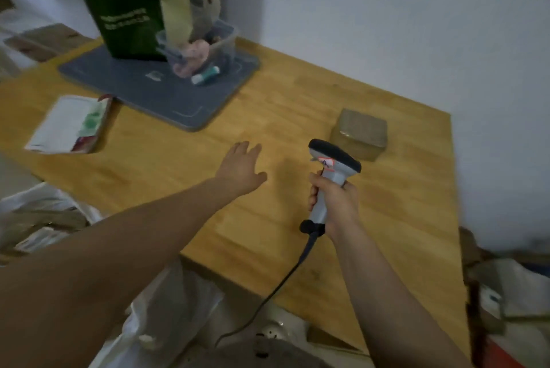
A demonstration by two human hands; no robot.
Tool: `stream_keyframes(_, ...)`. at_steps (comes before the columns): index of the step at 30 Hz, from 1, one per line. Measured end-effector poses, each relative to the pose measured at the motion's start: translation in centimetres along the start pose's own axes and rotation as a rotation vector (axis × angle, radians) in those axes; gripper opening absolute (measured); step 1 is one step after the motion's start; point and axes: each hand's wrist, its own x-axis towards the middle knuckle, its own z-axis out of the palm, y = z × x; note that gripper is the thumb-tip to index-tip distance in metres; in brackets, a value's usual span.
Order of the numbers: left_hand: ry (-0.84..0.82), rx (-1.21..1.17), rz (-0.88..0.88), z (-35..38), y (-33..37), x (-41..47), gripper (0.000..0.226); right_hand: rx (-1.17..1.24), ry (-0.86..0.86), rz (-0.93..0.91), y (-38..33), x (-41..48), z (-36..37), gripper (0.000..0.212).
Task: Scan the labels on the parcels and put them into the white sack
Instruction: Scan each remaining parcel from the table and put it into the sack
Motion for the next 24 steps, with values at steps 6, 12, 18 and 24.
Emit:
stream_keyframes(6,-0.150,0.103,0.330,2.9,13.8,7.1,0.075,0.195,0.194,0.046,-2.4,3.7,-8.3,0.009)
stream_keyframes(12,-0.216,0.322,0.403,5.6,23.1,15.0,0.084,0.299,0.228,0.094,-2.0,7.8,-14.5,0.011)
stream_keyframes(18,-0.287,0.471,0.401,8.1,24.9,19.9,0.109,0.326,0.216,0.151,-0.9,10.9,-16.9,0.011)
stream_keyframes(24,-0.234,0.577,0.505,8.7,22.4,18.8,0.108,0.345,0.227,0.200,-0.3,12.3,-17.6,0.013)
